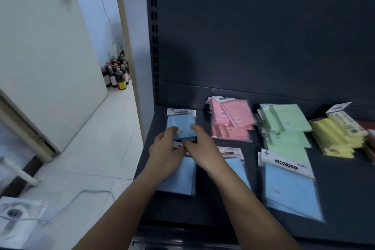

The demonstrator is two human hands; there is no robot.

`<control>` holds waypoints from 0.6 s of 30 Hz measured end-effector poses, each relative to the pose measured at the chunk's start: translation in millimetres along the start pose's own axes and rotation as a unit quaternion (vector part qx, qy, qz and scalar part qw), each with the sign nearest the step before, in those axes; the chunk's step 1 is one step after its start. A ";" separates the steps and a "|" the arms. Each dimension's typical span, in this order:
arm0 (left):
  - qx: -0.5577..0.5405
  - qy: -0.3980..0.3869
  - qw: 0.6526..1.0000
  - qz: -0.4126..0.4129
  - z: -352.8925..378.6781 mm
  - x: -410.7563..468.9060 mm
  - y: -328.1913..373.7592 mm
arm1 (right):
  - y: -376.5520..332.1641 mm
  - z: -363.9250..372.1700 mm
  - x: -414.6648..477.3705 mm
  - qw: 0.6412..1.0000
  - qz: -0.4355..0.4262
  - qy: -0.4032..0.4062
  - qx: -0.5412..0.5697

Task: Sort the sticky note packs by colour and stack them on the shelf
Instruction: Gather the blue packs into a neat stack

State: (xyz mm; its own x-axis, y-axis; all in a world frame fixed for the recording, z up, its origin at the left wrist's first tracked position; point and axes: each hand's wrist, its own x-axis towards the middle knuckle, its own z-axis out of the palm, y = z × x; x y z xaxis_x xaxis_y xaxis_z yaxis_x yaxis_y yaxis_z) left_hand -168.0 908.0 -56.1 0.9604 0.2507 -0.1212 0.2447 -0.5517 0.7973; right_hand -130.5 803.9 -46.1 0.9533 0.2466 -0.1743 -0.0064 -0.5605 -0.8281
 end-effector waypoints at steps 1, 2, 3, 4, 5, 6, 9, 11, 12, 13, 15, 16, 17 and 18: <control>-0.027 -0.001 1.000 -0.001 -2.8 0.8 -0.5 | -2.9 3.2 1.4 1.000 0.006 0.006 0.029; -0.051 0.003 0.999 -0.001 -5.1 1.7 -0.5 | -4.8 5.6 1.4 0.998 0.011 0.017 0.061; -0.076 0.010 0.997 0.000 -7.0 1.9 -0.3 | -5.6 7.3 0.8 0.995 0.014 0.032 0.095; -0.105 0.021 0.994 0.000 -8.5 1.5 0.1 | -6.0 8.3 -0.1 0.990 0.017 0.050 0.133; -0.135 0.035 0.990 0.003 -9.5 0.2 0.7 | -6.3 9.2 -1.4 0.982 0.021 0.069 0.174; -0.165 0.055 0.985 0.004 -9.9 -1.3 1.4 | -6.7 10.2 -3.2 0.972 0.023 0.090 0.214; -0.261 0.122 0.958 -0.005 -12.2 -5.4 2.6 | -8.5 10.1 -10.4 0.946 0.012 0.139 0.293; -0.344 0.135 0.929 -0.015 -12.5 -9.4 4.5 | -6.0 7.7 -16.2 0.933 0.008 0.139 0.331; -0.374 0.134 0.918 -0.020 -11.6 -11.3 5.8 | -4.0 5.2 -19.4 0.930 0.008 0.134 0.342; -0.391 0.128 0.911 -0.023 -10.6 -13.4 7.5 | -2.1 2.0 -22.3 0.929 0.010 0.129 0.346; -0.398 0.100 0.911 -0.021 -6.0 -16.8 11.9 | 2.6 -7.1 -28.1 0.935 0.013 0.115 0.335; -0.390 0.080 0.917 -0.014 -2.3 -18.6 15.0 | 5.0 -12.7 -31.3 0.938 0.007 0.111 0.329; -0.372 0.060 0.926 -0.006 2.2 -20.5 18.0 | 7.3 -18.9 -35.7 0.939 -0.003 0.113 0.325; -0.349 0.041 0.936 0.004 7.5 -22.8 21.4 | 11.1 -25.3 -40.2 0.941 -0.017 0.124 0.314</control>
State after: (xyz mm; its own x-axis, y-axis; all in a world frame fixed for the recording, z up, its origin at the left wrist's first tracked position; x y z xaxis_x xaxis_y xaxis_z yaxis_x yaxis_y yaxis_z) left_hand -183.7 884.6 -40.8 0.9415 0.3245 -0.0904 0.0634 0.0931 0.9936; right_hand -161.2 767.8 -34.8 0.9969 0.0207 -0.0765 -0.0773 0.0421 -0.9961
